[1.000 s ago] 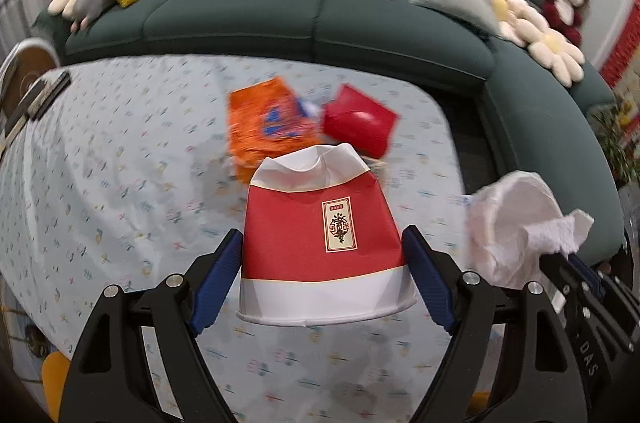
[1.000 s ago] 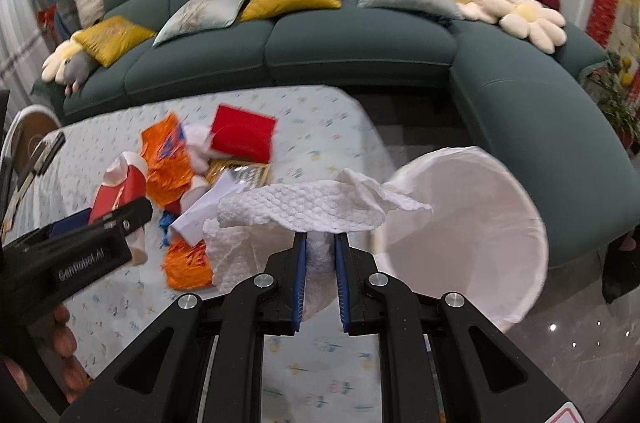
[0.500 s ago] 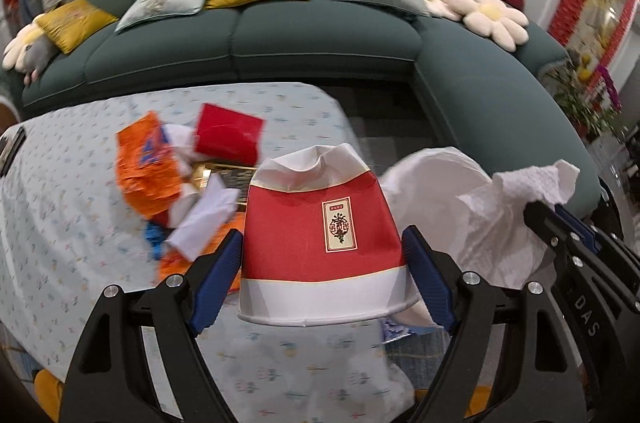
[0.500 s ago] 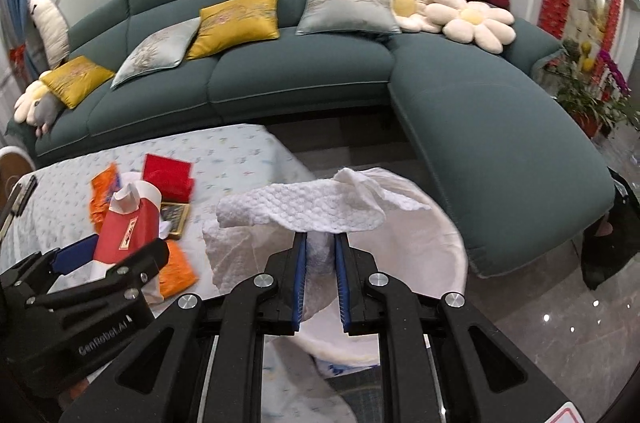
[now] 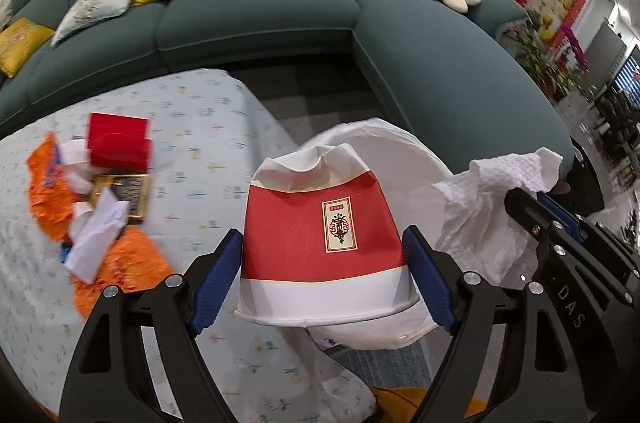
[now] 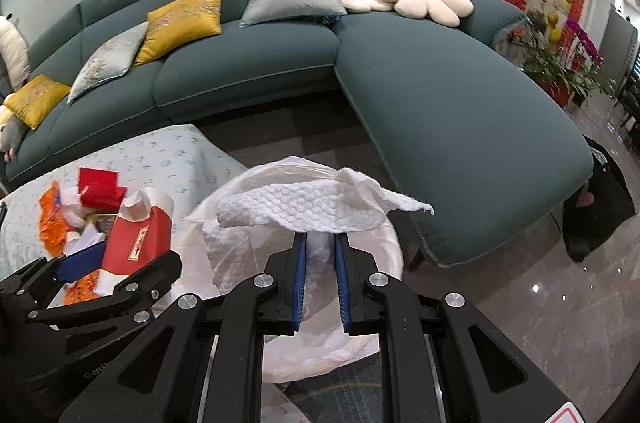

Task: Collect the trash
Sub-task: 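Carry the cup and tissue to the wastebasket with both grippers, then open both grippers over the wastebasket, dropping cup and tissue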

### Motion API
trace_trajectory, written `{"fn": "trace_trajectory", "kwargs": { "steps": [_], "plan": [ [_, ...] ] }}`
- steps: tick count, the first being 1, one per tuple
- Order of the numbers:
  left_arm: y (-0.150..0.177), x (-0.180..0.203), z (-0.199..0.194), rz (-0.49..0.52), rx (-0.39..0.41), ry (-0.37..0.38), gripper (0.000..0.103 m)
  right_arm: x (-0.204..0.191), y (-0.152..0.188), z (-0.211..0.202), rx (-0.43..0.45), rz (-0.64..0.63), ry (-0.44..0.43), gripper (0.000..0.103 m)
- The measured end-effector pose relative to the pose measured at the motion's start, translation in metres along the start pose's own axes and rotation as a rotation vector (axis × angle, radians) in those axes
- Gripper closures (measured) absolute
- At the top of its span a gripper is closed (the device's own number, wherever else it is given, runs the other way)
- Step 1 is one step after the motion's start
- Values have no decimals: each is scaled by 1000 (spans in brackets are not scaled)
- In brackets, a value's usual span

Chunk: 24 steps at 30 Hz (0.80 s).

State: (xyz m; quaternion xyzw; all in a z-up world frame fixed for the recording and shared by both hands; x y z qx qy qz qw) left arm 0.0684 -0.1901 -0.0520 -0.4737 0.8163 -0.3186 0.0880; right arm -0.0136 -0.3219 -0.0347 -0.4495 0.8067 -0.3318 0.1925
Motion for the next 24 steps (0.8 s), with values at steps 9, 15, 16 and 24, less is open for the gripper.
{"fn": "trace_trajectory", "kwargs": {
  "steps": [9, 15, 16, 24],
  "plan": [
    [0, 5, 24, -19, -37, 31, 19, 11, 0, 19, -21, 23, 24, 88],
    [-1, -9, 24, -47, -39, 17, 17, 3, -3, 24, -19, 21, 22, 88],
    [-1, -12, 24, -52, -38, 14, 17, 1, -4, 24, -19, 18, 21, 87],
    [-3, -30, 16, -79, -29, -9, 17, -11, -10, 23, -7, -2, 28, 63]
  ]
}}
Point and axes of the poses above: each gripper's, at about its wrist camera, not at the fingertips, and z roughly the way its jaws point, x to its right, y to its underside, the point moved 4 cm from there along z, roughly the way its jaws point, and after that the axes turned 6 degrees about x, right-handed, at the moved point
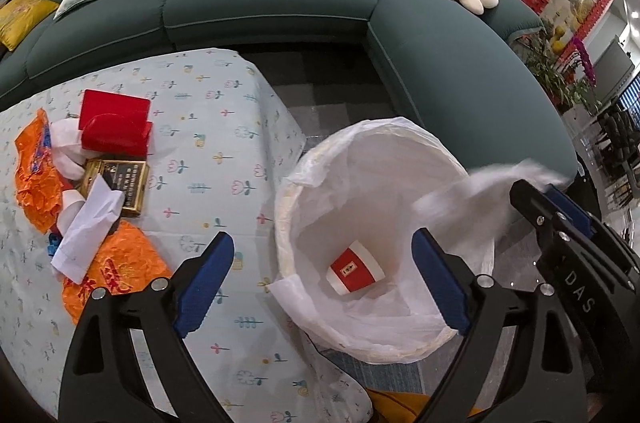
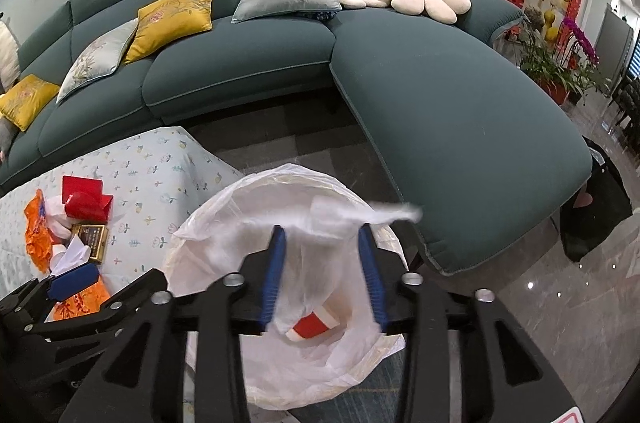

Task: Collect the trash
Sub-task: 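Open both grippers over the wastebasket, dropping cup and tissue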

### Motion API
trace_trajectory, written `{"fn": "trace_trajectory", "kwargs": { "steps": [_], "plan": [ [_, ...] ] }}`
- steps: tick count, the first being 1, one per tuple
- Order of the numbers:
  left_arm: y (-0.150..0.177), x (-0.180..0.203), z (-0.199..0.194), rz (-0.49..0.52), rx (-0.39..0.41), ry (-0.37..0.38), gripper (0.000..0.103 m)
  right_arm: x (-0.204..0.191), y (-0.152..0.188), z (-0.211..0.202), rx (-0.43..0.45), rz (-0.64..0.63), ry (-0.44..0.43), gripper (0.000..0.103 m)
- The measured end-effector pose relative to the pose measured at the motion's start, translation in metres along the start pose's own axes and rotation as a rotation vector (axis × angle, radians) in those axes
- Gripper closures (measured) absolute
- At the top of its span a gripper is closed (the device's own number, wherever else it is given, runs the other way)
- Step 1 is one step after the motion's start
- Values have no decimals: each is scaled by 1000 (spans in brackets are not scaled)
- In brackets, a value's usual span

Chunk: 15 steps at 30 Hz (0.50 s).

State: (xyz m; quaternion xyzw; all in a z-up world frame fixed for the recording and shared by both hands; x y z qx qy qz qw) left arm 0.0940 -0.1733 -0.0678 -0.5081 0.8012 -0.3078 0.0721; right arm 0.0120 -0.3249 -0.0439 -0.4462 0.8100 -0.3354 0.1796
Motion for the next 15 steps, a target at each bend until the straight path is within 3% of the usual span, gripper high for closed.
{"fn": "trace_trajectory", "kwargs": {
  "steps": [15],
  "plan": [
    [-5, -27, -21, -33, 26, -21, 17, -32, -6, -17, 16, -35, -28, 54]
  ]
}}
Point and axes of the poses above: each gripper's, at about its wrist camera, not at the fingertips, and z roughly the way its jaws point, x to its right, y to its underside, the point moved 4 cm from there along z, roughly the way its jaws point, and after that the axes turned 6 degrees about x, right-handed, at the moved point
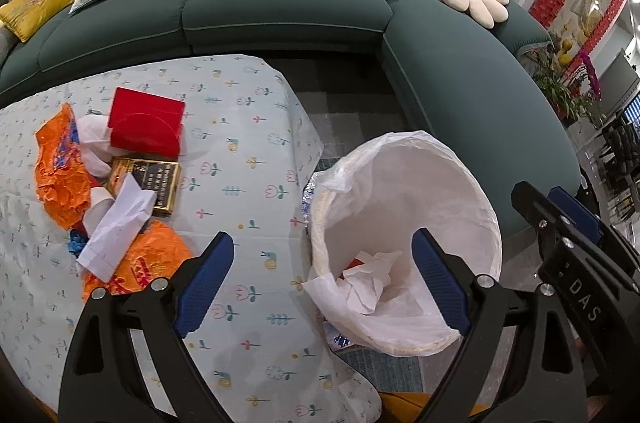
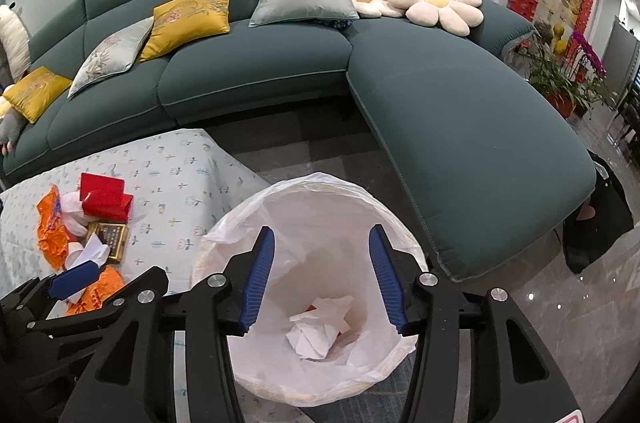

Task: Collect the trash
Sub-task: 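Open both grippers over the wastebasket, dropping cup and tissue, then grasp the white paper with the left gripper while the right gripper approaches the orange bag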

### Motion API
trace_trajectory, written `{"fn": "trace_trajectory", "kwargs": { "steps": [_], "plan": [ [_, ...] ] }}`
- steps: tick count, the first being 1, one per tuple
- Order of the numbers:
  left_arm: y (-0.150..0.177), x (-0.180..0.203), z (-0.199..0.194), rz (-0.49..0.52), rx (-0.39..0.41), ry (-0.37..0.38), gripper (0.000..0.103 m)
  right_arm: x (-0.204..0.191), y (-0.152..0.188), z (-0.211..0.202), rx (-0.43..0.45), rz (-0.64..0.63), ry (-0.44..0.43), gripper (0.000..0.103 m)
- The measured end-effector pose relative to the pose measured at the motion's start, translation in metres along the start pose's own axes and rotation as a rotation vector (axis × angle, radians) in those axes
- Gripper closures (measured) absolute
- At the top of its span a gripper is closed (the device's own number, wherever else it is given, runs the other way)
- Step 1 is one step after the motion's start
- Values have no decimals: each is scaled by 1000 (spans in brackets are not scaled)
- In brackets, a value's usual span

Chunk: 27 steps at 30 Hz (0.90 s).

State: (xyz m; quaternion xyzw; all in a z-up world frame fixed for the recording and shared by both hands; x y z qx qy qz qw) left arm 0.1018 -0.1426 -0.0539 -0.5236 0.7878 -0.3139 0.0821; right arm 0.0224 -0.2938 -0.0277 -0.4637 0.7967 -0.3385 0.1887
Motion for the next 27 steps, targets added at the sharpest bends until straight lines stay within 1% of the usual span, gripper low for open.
{"fn": "trace_trajectory", "kwargs": {
  "steps": [3, 13, 18, 27],
  "plan": [
    [-1, -9, -5, -14, 6, -4, 17, -8, -2, -5, 4, -12, -7, 51],
    [-2, -41, -22, -58, 23, -22, 17, -39, -6, -20, 9, -49, -35, 49],
    [-1, -59, -29, -79, 28, -34, 17, -54, -5, -26, 10, -65, -44, 45],
    [7, -98, -38, -126, 24, -65, 17, -83, -1, -32, 1, -98, -66, 45]
  ]
}}
Point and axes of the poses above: each gripper's, at about its wrist camera, not at the fingertips, and z roughly the way its jaws point, x to its right, y to its underside, the point moved 4 cm from there along z, roughly the way its jaws point, and after that the axes turned 6 degrees about x, right-handed, at the moved point
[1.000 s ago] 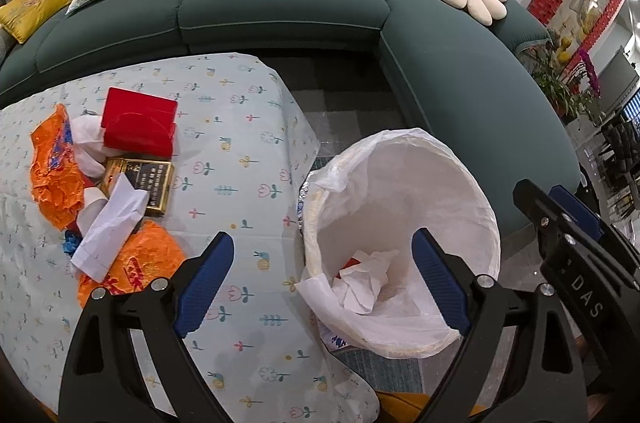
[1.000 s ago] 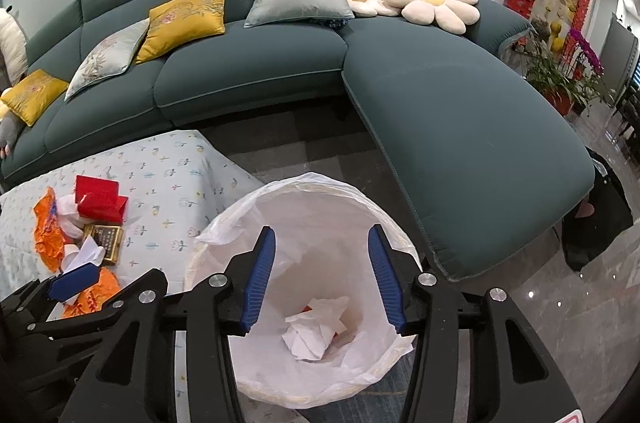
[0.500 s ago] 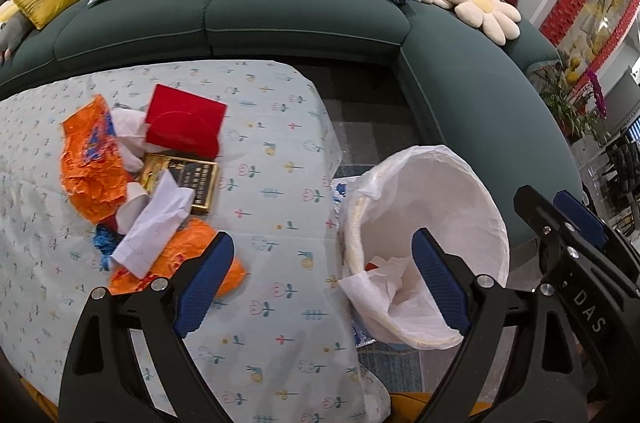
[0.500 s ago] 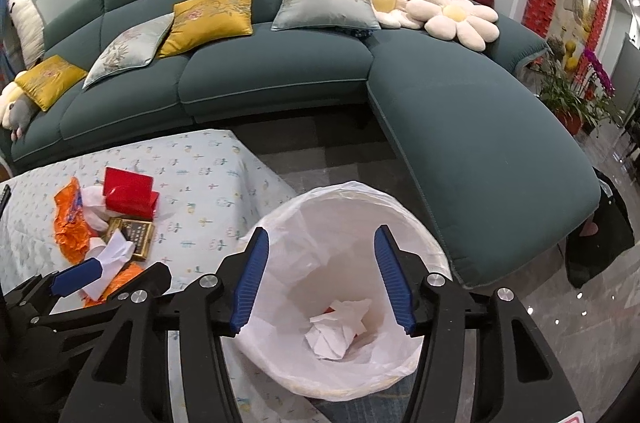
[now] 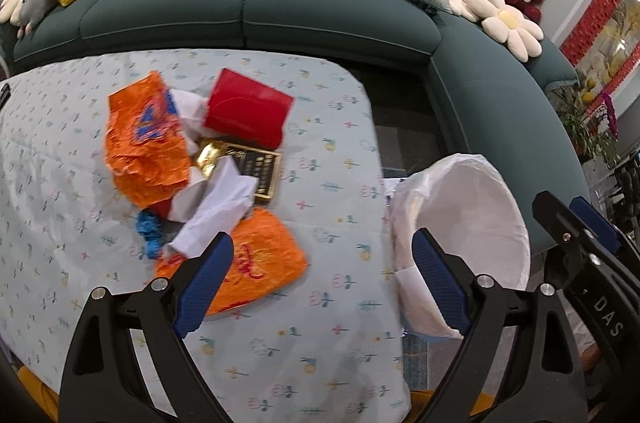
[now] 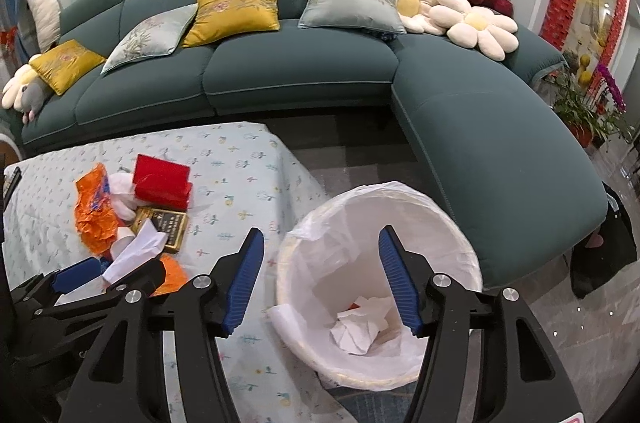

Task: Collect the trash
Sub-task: 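Grasp the white paper with the left gripper while the right gripper approaches the orange bag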

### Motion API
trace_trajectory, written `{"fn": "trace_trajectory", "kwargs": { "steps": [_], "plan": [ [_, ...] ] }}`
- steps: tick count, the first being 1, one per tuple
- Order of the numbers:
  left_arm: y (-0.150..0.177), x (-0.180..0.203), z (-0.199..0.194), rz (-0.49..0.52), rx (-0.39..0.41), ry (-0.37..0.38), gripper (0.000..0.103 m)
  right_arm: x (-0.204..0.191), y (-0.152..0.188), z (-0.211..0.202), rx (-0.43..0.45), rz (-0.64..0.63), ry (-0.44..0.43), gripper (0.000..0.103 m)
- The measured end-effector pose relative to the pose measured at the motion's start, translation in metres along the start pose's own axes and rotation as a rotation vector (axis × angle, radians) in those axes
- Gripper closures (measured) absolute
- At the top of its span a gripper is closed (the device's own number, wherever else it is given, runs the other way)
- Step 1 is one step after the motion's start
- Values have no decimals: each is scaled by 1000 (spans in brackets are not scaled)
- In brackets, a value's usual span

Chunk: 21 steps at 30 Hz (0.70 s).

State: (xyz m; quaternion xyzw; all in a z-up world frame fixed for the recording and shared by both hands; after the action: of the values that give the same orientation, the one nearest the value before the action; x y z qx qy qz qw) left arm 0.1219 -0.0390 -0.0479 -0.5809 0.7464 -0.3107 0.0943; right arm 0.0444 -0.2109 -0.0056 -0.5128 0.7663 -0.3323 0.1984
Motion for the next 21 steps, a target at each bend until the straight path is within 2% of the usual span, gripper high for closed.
{"fn": "trace_trajectory", "kwargs": {
  "steps": [11, 21],
  "plan": [
    [14, -64, 6, -48, -24, -78, 17, -54, 17, 7, -45, -43, -58, 45],
    [16, -93, 18, -60, -32, -127, 17, -82, 34, 27, -104, -48, -93, 45]
  ]
}}
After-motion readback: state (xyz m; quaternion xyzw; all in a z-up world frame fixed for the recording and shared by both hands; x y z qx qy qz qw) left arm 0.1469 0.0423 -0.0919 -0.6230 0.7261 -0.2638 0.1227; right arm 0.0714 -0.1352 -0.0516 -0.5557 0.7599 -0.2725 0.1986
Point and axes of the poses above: each gripper's, at about its wrist camera, not at the fingertips, and z roughly the way its jaws point, x to its right, y to its underside, the point moved 4 cm from there along z, roughly the way its jaws point, and after that the axes turned 6 degrees about x, right-handed, at the moved point
